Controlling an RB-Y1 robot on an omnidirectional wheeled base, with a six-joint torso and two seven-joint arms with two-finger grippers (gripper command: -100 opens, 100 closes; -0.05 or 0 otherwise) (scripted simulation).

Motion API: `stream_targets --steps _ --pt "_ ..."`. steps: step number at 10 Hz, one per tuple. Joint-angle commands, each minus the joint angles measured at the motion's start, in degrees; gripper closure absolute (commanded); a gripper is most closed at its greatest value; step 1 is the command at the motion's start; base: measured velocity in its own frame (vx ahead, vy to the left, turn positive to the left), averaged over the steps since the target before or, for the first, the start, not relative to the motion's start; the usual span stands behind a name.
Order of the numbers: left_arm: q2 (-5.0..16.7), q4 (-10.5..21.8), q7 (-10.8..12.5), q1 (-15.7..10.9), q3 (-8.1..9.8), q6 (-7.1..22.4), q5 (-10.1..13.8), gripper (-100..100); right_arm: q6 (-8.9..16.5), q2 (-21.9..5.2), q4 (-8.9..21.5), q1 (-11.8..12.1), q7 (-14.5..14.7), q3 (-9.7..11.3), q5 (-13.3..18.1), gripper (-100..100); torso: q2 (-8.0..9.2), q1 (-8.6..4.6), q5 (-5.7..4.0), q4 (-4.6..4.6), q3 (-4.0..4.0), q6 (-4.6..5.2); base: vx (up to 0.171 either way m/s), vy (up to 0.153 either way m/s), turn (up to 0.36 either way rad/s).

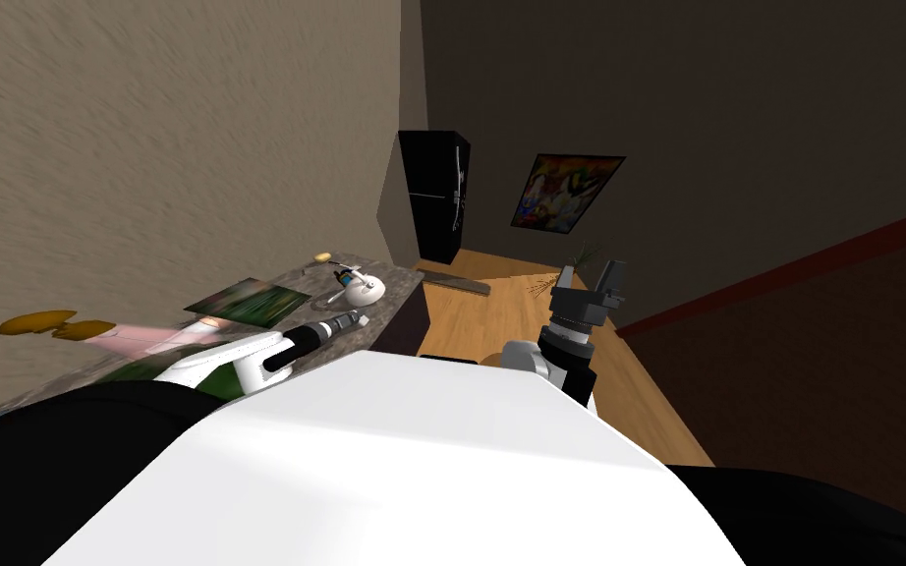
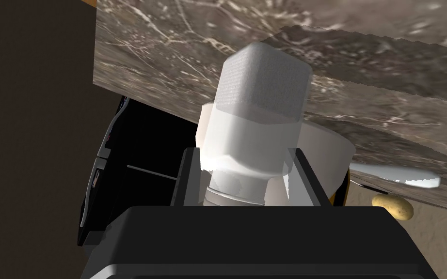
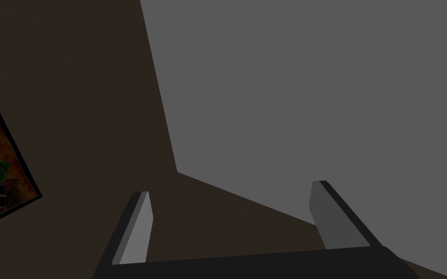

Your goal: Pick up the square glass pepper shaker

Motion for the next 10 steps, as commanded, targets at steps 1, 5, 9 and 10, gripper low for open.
stream_targets --steps 1,5,9,10 --pt "-1.55 0.41 -2.86 2.86 2.86 -2.86 2.86 100 0.0 0.0 0.0 0.0 0.0 0.0 0.0 0 0.0 0.0 0.0 0.0 0.0 0.0 0.033 -0.035 0.008" --pt "-2.91 0.98 -8.7 6.35 7.2 -5.6 5.44 100 0.0 0.0 0.0 0.0 0.0 0.0 0.0 0 0.04 0.1 0.04 0.0 0.02 -0.05 0.019 -0.028 0.007" --pt "-5.64 2.12 -14.67 11.81 12.99 -10.83 10.48 100 0.0 0.0 0.0 0.0 0.0 0.0 0.0 0 0.03 0.1 0.02 0.0 0.01 0.0 0.024 -0.032 0.004" --pt "-5.64 2.12 -15.97 11.92 13.62 -10.83 10.48 100 0.0 0.0 0.0 0.0 0.0 0.0 0.0 0 0.04 0.08 0.03 0.0 0.02 -0.04 0.021 -0.031 0.012"
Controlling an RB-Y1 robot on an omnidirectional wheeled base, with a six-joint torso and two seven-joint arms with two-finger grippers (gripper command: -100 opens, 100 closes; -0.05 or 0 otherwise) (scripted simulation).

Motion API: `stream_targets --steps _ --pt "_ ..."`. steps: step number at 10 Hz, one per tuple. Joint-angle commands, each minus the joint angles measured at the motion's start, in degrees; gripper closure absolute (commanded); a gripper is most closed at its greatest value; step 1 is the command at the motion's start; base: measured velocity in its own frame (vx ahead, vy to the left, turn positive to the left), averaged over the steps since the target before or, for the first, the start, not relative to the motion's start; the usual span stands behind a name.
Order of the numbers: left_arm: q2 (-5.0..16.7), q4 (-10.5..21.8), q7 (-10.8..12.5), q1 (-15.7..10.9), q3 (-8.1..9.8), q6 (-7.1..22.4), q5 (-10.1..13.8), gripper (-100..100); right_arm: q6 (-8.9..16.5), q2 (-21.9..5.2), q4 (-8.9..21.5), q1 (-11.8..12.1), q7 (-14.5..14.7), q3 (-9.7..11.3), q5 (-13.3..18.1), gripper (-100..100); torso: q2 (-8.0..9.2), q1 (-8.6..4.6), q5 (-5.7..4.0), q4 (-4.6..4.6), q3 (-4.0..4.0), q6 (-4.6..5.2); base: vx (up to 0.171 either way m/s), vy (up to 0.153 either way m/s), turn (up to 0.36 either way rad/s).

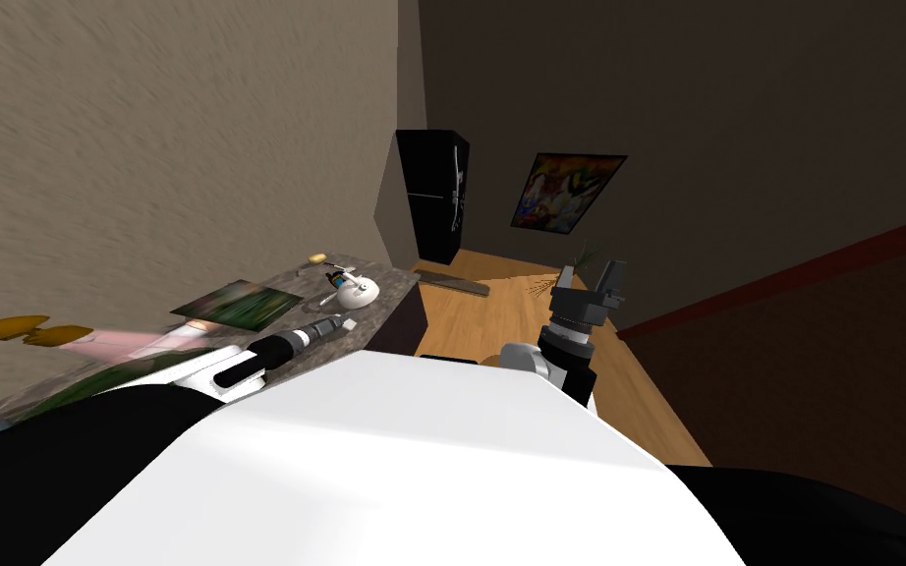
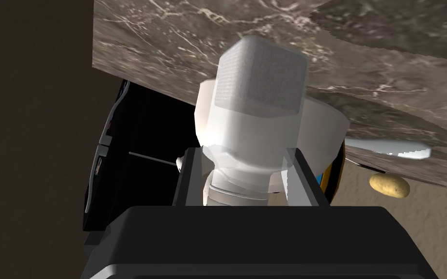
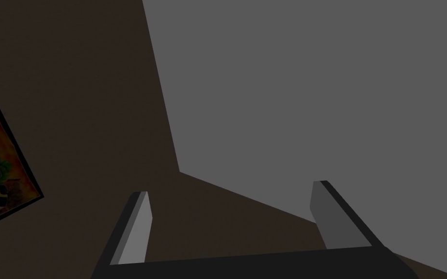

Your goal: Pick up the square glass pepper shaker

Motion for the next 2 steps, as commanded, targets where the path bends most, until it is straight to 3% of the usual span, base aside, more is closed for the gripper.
stream_targets --steps 1,2 --pt "0.0 0.0 0.0 0.0 0.0 0.0 0.0 100 0.0 0.0 0.0 0.0 0.0 0.0 0.0 0 0.0 0.0 0.0 0.0 0.0 0.0 0.008 -0.011 0.011" --pt "-0.05 0.07 -0.33 0.1 0.17 -0.24 0.08 0 0.0 0.0 0.0 0.0 0.0 0.0 0.0 0 0.01 0.04 0.02 -0.01 0.0 0.04 0.0 0.0 0.0"
